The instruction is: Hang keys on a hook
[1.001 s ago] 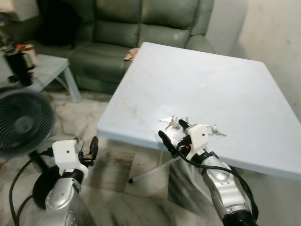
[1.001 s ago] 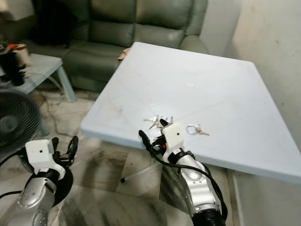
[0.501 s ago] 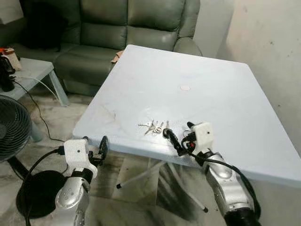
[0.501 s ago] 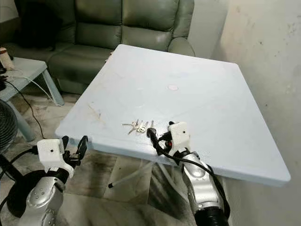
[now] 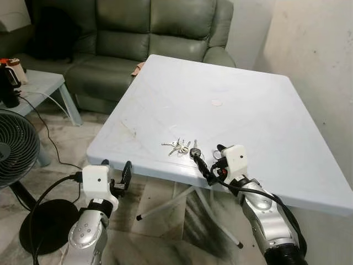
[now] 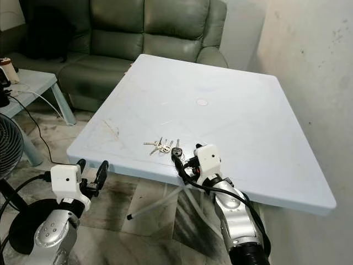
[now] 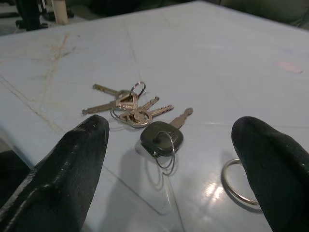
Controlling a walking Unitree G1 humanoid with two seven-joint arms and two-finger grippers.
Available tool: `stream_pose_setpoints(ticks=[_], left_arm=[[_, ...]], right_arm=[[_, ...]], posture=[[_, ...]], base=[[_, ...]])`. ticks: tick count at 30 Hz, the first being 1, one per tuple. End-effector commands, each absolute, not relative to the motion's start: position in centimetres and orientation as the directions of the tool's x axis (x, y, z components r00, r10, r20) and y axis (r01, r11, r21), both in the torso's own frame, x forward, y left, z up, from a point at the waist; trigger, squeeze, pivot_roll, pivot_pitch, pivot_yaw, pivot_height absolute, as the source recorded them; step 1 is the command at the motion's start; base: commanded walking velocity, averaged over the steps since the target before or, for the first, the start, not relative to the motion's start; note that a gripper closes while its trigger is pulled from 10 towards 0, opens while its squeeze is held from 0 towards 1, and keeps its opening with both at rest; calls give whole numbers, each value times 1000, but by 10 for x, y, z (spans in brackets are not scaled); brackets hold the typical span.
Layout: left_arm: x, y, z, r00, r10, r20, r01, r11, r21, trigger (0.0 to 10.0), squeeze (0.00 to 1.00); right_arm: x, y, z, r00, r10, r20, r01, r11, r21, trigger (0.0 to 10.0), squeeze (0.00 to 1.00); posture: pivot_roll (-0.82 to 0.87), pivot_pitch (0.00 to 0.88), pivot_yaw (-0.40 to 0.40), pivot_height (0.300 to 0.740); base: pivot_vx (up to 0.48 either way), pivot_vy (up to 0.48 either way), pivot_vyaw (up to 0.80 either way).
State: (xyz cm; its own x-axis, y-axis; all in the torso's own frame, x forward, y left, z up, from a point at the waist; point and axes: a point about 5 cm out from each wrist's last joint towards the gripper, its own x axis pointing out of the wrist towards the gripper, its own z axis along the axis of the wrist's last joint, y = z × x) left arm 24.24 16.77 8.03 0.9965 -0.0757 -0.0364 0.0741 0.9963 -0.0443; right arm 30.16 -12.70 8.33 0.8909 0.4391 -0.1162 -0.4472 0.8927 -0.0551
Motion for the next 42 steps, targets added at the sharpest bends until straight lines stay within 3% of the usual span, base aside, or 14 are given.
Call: stream_pose_setpoints(ticks=[1,16,17,19,20,22,24,25,31,32,35,36,37,42], left_arm=[[242,165,84,995,-97,-16,97,995,-28,10000,0],[227,138,80,970,-243,-27,244,970,18,10000,0],[225,134,79,966,-258,-28,258,966,21,10000,0],[224,132,78,962,-271,-32,272,962,30,10000,0],[224,131,78,961,-274,-32,275,961,37,10000,0],[223,130,78,961,-274,-33,276,960,44,10000,0],[223,130,77,962,-271,-34,272,962,39,10000,0],[224,130,78,963,-269,-33,270,962,38,10000,0],[224,128,78,962,-270,-33,271,962,37,10000,0],[224,127,78,962,-270,-32,271,962,38,10000,0],[224,127,78,963,-267,-32,268,963,37,10000,0],[225,128,78,964,-264,-32,265,963,37,10000,0],[225,128,78,964,-263,-32,264,964,37,10000,0],[225,129,78,966,-258,-32,259,965,39,10000,0]], right_arm=[[304,-127,88,893,437,-107,-444,894,-59,10000,0],[314,-108,92,890,431,-147,-446,891,-87,10000,0],[313,-108,90,884,436,-168,-454,887,-84,5882,0],[311,-109,88,878,442,-182,-461,883,-82,5412,0],[311,-109,88,879,439,-185,-460,884,-87,7137,0],[310,-110,86,878,434,-199,-457,885,-87,6784,0],[309,-111,84,880,424,-213,-450,889,-90,7843,0],[308,-112,83,883,411,-225,-441,892,-101,10000,0],[304,-115,73,877,381,-294,-430,895,-121,9804,0],[302,-115,72,871,388,-301,-435,894,-109,7176,0],[302,-115,72,874,380,-303,-429,896,-112,6549,0],[302,-116,73,879,368,-304,-418,901,-116,2471,0],[302,-116,72,878,366,-307,-415,903,-109,941,0],[302,-117,73,880,364,-305,-412,905,-109,0,0]], posture=[[-27,0,-79,732],[-17,0,-92,732],[-15,4,-98,732],[-15,9,-101,732],[-16,11,-103,732],[-18,15,-105,732],[-22,18,-105,732],[-23,20,-106,732],[-30,27,-109,732],[-31,29,-109,732],[-32,31,-111,732],[-31,33,-112,732],[-31,35,-112,732],[-31,36,-111,732]], base=[[0,0,0],[0,0,0],[0,0,0],[0,0,0],[0,0,0],[0,0,0],[0,0,0],[0,0,0],[0,0,0],[0,0,0],[0,0,0],[0,0,0],[0,0,0],[0,0,0]])
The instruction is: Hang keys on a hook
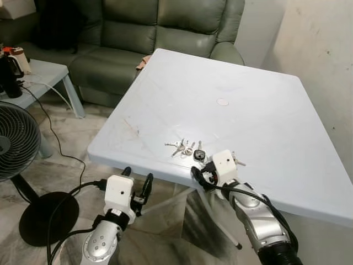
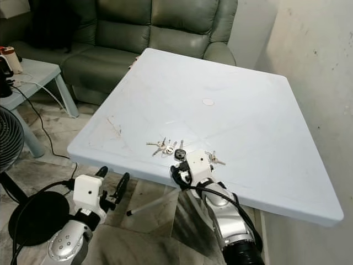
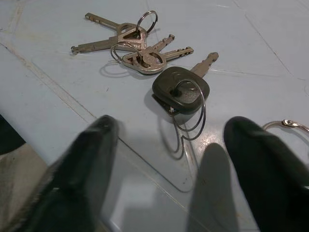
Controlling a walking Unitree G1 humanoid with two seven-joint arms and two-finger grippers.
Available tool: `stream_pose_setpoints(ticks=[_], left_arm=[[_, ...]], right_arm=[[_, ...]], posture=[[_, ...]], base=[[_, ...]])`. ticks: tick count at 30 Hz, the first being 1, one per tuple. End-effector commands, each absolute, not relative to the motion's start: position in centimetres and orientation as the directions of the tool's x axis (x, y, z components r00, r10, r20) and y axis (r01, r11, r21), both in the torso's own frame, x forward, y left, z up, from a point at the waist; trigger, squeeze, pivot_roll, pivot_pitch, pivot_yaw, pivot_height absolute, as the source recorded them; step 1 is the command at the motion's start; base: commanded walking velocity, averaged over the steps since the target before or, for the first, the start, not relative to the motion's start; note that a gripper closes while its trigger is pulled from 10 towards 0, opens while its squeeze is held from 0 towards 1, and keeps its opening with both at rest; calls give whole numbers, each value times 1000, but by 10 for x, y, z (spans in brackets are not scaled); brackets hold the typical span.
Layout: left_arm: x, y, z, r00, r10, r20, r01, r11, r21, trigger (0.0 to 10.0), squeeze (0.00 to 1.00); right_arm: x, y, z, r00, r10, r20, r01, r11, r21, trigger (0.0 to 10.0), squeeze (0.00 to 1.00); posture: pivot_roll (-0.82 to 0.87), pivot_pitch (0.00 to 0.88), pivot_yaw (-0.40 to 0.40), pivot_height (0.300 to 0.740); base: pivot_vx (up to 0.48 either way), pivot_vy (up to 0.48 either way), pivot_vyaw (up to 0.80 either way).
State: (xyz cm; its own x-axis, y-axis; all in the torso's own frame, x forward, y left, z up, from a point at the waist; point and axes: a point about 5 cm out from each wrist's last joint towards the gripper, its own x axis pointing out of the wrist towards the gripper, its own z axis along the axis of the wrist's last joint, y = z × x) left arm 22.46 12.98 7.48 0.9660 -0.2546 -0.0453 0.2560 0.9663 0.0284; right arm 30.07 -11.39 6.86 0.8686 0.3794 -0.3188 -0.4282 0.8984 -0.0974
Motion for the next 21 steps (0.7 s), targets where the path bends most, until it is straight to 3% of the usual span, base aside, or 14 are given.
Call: stream_pose_setpoints(ticks=[1,5,7,8,17,18,20,21], left_arm=[[226,129,78,966,-257,-32,258,965,39,10000,0],[226,129,78,966,-256,-32,257,966,39,10000,0],[226,129,79,967,-254,-28,255,966,44,10000,0],[226,129,79,967,-254,-28,255,966,43,10000,0],[227,129,80,968,-250,-25,251,967,47,10000,0],[227,129,80,968,-250,-25,251,967,47,10000,0],[227,129,80,968,-249,-24,250,967,47,10000,0],[227,129,80,968,-249,-24,250,967,48,10000,0]], right_arm=[[302,-117,74,881,363,-304,-411,905,-112,0,0],[302,-117,74,881,362,-305,-411,905,-112,0,0],[305,-116,78,888,358,-287,-395,915,-80,2902,0],[305,-115,79,889,356,-289,-394,916,-81,9686,0],[308,-114,79,898,326,-295,-361,930,-72,10000,0],[309,-114,81,905,319,-281,-350,934,-66,7451,0],[309,-114,83,912,315,-263,-340,939,-56,7451,0],[310,-114,82,910,312,-271,-339,939,-56,8000,0]], posture=[[-31,36,-111,732],[-31,36,-110,732],[-30,34,-107,732],[-29,34,-108,732],[-25,34,-106,732],[-24,33,-106,732],[-24,33,-106,732],[-23,33,-104,732]], base=[[0,0,0],[0,0,0],[0,0,0],[0,0,0],[0,0,0],[0,0,0],[0,0,0],[0,0,0]])
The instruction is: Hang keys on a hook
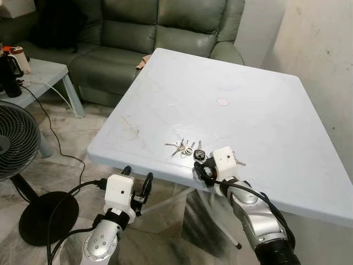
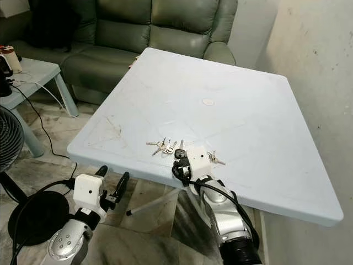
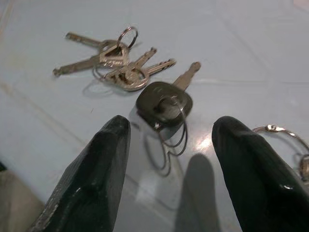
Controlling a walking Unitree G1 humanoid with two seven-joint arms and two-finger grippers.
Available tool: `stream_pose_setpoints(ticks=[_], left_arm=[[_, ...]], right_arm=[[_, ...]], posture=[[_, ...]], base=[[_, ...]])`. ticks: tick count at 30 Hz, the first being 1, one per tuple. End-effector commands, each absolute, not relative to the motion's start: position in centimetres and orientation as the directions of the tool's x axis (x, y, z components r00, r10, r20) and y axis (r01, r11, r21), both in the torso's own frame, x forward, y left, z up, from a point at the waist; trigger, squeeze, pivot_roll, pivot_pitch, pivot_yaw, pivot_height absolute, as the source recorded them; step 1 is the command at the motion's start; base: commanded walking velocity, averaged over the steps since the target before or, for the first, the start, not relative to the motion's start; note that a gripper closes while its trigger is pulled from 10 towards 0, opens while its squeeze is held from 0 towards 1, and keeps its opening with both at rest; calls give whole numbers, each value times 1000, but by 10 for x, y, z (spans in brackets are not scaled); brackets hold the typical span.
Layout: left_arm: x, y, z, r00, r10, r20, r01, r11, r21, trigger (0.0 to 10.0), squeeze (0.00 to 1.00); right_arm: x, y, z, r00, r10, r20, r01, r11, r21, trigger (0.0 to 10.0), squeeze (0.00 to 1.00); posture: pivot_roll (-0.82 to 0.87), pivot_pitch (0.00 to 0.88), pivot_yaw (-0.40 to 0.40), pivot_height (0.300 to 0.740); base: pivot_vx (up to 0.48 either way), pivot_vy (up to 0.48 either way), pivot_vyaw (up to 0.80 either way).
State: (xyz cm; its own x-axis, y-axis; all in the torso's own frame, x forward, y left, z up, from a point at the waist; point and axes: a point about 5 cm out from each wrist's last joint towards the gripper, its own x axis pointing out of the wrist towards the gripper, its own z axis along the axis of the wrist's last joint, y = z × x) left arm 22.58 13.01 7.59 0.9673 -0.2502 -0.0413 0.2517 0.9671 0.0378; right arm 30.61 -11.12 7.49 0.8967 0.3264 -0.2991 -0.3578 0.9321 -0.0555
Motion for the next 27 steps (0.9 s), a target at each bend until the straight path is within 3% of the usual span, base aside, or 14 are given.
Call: stream_pose_setpoints(ticks=[1,3,4,5,9,10,11,14,23,24,27], left_arm=[[227,129,80,968,-249,-24,250,967,48,10000,0],[228,129,81,968,-248,-22,249,967,50,10000,0],[228,130,81,969,-248,-21,248,967,51,10000,0],[228,130,81,969,-246,-20,247,968,52,10000,0],[227,129,81,969,-246,-20,247,968,52,10000,0],[227,129,81,969,-246,-20,247,968,52,10000,0],[227,129,81,969,-246,-21,247,968,53,10000,0],[227,130,81,970,-244,-22,245,968,53,10000,0],[227,130,81,970,-243,-22,244,968,52,10000,0],[227,130,81,970,-242,-21,243,969,53,10000,0],[227,130,82,971,-240,-20,241,969,54,10000,0]], right_arm=[[310,-114,82,910,312,-271,-339,939,-56,8000,0],[310,-113,84,913,306,-268,-335,940,-68,2157,0],[310,-113,84,916,305,-260,-331,941,-64,0,0],[311,-114,84,917,303,-260,-329,942,-66,1490,0],[310,-115,84,916,300,-266,-329,942,-70,1765,0],[310,-115,84,916,301,-267,-330,941,-71,1216,0],[310,-114,83,915,302,-269,-331,941,-70,1843,0],[310,-114,83,913,305,-270,-334,940,-70,2392,0],[310,-114,83,913,305,-270,-335,940,-70,2392,0],[309,-112,82,907,315,-281,-347,935,-74,10000,0],[309,-110,79,891,332,-309,-372,925,-80,10000,0]], posture=[[-23,33,-104,732],[-20,32,-104,732],[-20,31,-104,732],[-20,31,-104,732],[-19,34,-105,732],[-19,34,-105,732],[-19,34,-105,732],[-18,36,-106,732],[-18,36,-106,732],[-14,38,-107,732],[-13,40,-107,732]], base=[[0,0,0],[0,0,0],[0,0,0],[0,0,0],[0,0,0],[0,0,0],[0,0,0],[0,0,0],[0,0,0],[0,0,0],[0,0,0]])
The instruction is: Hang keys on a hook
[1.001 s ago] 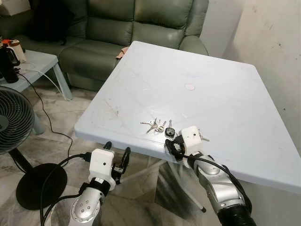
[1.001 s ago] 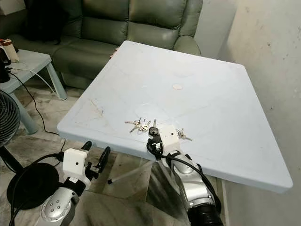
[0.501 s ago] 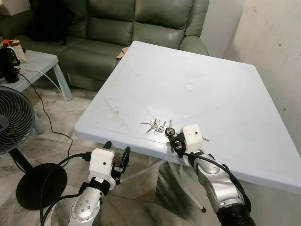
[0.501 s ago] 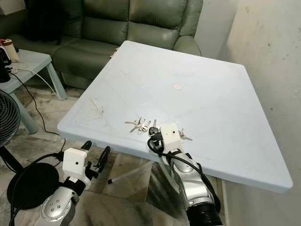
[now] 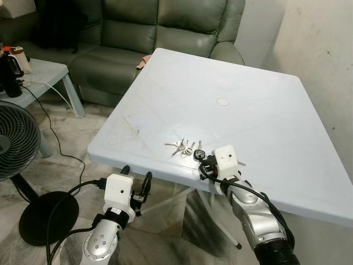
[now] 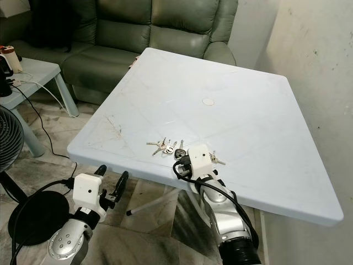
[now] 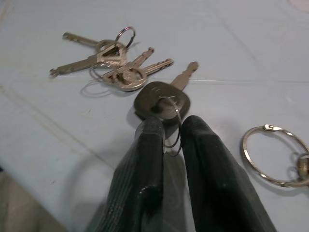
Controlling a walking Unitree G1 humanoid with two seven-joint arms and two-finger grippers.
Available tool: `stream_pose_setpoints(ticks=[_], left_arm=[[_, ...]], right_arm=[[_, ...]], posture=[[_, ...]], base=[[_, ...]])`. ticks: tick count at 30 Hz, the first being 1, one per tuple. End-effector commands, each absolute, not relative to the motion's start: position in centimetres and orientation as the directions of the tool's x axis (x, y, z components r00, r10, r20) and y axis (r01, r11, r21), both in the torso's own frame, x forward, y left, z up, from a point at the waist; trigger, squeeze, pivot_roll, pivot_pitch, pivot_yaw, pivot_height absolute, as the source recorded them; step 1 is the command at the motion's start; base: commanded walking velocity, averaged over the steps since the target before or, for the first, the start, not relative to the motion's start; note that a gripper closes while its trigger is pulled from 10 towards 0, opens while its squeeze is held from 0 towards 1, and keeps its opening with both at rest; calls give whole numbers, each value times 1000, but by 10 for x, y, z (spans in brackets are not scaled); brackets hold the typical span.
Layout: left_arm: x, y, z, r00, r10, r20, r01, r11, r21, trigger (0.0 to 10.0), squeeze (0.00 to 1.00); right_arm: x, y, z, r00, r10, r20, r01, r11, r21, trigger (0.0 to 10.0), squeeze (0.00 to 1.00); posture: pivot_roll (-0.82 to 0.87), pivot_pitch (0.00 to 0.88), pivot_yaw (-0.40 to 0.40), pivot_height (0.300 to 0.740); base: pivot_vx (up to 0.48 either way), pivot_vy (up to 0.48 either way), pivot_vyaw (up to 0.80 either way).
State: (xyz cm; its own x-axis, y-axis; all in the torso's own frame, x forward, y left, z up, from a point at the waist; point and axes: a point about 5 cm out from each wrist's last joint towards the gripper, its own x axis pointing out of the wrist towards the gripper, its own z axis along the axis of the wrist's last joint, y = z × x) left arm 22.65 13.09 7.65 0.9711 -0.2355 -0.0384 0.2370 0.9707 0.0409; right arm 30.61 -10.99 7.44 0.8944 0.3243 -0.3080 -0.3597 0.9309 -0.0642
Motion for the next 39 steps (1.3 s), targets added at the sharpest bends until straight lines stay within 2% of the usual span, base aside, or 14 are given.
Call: stream_pose_setpoints(ticks=[1,6,7,8,9,10,29,31,35,36,37,39], left_arm=[[228,130,82,971,-240,-19,241,969,55,10000,0],[228,131,82,971,-237,-20,238,970,58,10000,0],[228,132,82,972,-235,-20,236,970,59,10000,0],[228,132,82,972,-234,-19,235,970,60,10000,0],[228,132,82,972,-234,-19,234,970,60,10000,0],[228,132,82,973,-231,-19,232,971,60,10000,0],[237,136,86,978,-209,1,209,976,54,10000,0],[242,140,90,983,-183,12,183,982,36,10000,0],[243,141,91,984,-175,13,175,984,30,10000,0],[246,144,94,987,-159,24,158,987,8,10000,0],[257,155,109,992,-107,72,105,994,34,10000,0],[262,161,117,992,-78,95,74,996,40,10000,0]], right_arm=[[309,-110,79,891,333,-308,-374,924,-83,10000,0],[308,-109,78,893,331,-304,-375,922,-95,10000,0],[308,-109,79,897,331,-292,-373,923,-99,3333,0],[308,-109,79,898,331,-291,-372,923,-98,3333,0],[308,-109,79,897,331,-292,-372,923,-98,0,0],[308,-109,85,908,345,-238,-372,925,-81,0,0],[313,-109,99,923,356,-147,-363,931,-26,0,0],[316,-109,108,931,351,-98,-351,936,24,0,0],[317,-109,110,934,348,-84,-347,937,35,0,0],[319,-108,114,933,353,-68,-349,935,62,0,0],[321,-106,134,920,389,49,-392,917,73,0,0],[322,-105,143,910,402,96,-409,911,57,0,0]], posture=[[-12,40,-108,732],[-10,41,-108,732],[-8,40,-108,732],[-8,40,-108,732],[-8,40,-108,732],[-8,38,-107,732],[-12,15,-100,732],[-11,5,-100,732],[-10,2,-100,732],[-9,0,-99,732],[-14,0,-92,732],[-14,0,-92,732]], base=[[0,0,0],[0,0,0],[0,0,0],[0,0,0],[0,0,0],[0,0,0],[0,0,0],[0,0,0],[0,0,0],[0,0,0],[0,0,0],[0,0,0]])
